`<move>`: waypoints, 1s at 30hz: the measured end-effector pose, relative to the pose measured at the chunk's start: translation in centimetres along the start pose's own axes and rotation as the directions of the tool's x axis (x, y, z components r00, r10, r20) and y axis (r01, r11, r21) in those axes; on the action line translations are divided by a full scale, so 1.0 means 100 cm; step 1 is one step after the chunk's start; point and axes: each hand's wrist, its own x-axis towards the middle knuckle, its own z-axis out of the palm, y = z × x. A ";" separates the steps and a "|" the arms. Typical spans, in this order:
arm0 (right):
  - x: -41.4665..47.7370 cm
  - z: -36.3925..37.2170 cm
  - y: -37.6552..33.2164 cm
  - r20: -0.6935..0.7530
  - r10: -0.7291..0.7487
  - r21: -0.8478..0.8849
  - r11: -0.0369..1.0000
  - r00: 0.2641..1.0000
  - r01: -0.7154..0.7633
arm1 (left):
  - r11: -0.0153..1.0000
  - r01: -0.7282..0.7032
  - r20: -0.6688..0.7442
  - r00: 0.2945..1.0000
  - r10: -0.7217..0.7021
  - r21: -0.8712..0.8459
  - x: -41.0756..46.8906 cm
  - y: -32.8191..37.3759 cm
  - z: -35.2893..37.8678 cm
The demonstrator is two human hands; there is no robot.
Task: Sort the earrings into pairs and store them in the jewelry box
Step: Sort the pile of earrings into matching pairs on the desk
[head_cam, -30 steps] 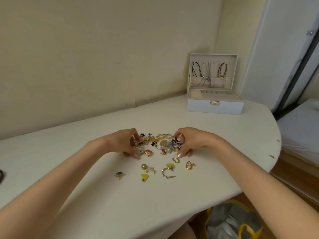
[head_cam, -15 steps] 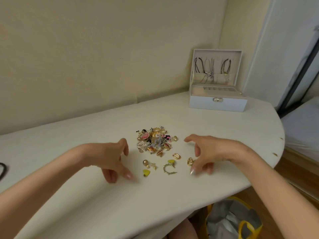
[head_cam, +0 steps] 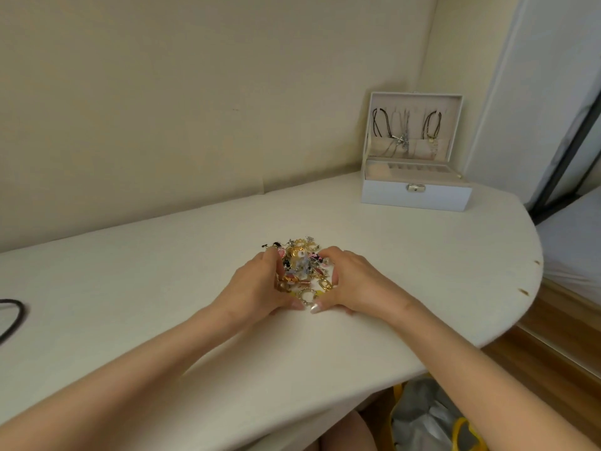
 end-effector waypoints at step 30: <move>0.042 0.019 0.037 -0.195 -0.182 0.007 0.982 0.964 0.187 | 0.979 -0.165 -0.125 0.976 0.180 0.124 0.032 -0.066 0.007</move>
